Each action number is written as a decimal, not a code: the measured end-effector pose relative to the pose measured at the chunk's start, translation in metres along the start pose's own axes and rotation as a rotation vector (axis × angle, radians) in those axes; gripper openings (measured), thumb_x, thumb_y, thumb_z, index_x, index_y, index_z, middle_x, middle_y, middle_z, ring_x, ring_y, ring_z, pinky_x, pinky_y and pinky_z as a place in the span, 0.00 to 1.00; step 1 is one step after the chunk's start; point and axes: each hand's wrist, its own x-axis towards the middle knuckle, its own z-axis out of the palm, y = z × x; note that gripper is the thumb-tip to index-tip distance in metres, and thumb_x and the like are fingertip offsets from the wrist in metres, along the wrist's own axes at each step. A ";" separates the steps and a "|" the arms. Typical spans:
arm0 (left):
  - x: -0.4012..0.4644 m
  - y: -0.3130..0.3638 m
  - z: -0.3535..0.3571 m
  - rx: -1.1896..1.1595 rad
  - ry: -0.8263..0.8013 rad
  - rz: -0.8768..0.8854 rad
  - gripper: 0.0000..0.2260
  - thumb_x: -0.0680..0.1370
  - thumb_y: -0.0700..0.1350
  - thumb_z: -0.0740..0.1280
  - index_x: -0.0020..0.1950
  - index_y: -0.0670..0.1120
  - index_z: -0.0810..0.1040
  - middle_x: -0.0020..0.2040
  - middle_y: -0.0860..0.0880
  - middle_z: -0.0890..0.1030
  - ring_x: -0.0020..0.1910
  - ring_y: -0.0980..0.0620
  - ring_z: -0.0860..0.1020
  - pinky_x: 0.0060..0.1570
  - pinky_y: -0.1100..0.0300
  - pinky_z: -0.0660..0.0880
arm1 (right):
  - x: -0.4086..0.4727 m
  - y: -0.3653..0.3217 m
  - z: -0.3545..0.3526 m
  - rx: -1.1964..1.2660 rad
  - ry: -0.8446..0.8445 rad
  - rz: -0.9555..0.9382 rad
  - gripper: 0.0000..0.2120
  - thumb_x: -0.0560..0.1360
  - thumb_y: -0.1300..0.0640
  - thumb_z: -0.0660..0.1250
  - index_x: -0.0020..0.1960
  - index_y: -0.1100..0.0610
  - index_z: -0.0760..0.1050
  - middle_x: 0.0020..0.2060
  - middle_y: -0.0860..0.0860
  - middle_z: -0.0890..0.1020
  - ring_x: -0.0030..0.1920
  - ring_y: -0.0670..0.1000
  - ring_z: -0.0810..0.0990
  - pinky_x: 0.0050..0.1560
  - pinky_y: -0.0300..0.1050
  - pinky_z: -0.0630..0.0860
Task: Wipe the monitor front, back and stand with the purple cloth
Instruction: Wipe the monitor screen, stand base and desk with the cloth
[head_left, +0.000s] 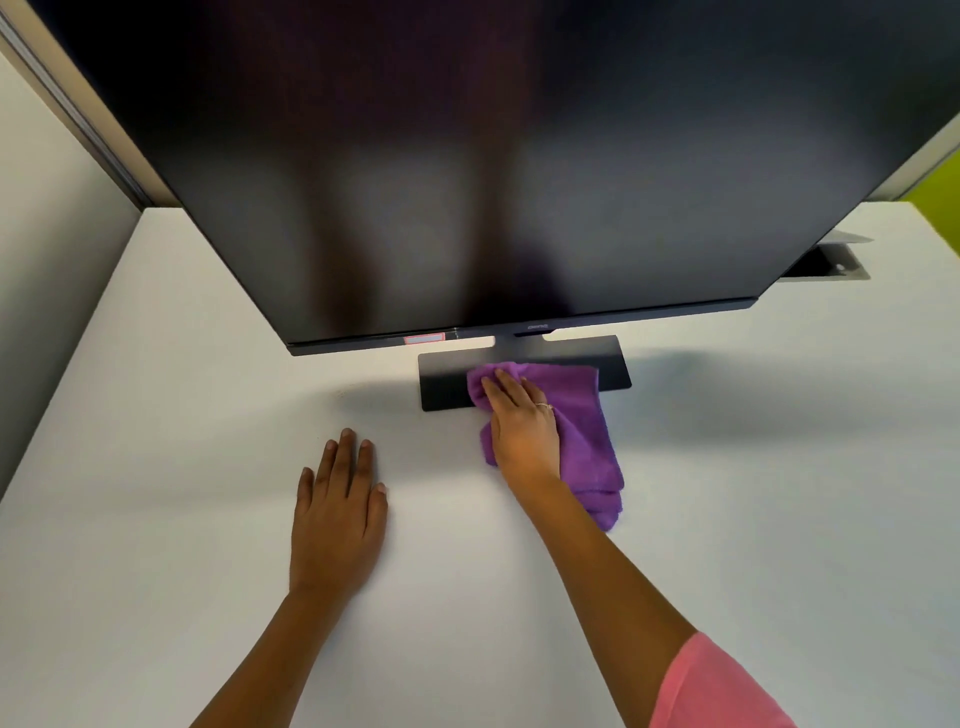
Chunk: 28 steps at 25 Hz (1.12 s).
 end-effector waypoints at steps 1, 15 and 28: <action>-0.001 0.000 0.000 0.001 -0.003 0.001 0.26 0.80 0.52 0.46 0.75 0.44 0.62 0.76 0.44 0.60 0.75 0.43 0.58 0.70 0.44 0.57 | -0.007 0.002 -0.006 0.081 0.054 0.139 0.28 0.80 0.59 0.57 0.77 0.51 0.50 0.76 0.50 0.55 0.74 0.58 0.57 0.72 0.51 0.57; 0.001 0.001 -0.002 0.013 -0.019 0.020 0.26 0.79 0.51 0.47 0.73 0.40 0.66 0.74 0.40 0.63 0.72 0.39 0.63 0.66 0.40 0.63 | 0.016 -0.030 -0.026 0.477 0.288 0.342 0.22 0.80 0.64 0.56 0.73 0.59 0.61 0.64 0.55 0.73 0.64 0.55 0.72 0.67 0.46 0.66; 0.001 -0.001 0.000 -0.011 -0.017 0.017 0.26 0.79 0.51 0.47 0.74 0.41 0.65 0.75 0.41 0.63 0.73 0.40 0.63 0.67 0.40 0.62 | 0.032 0.060 -0.031 0.238 0.283 0.536 0.25 0.78 0.62 0.58 0.74 0.61 0.55 0.66 0.62 0.71 0.64 0.63 0.72 0.63 0.54 0.71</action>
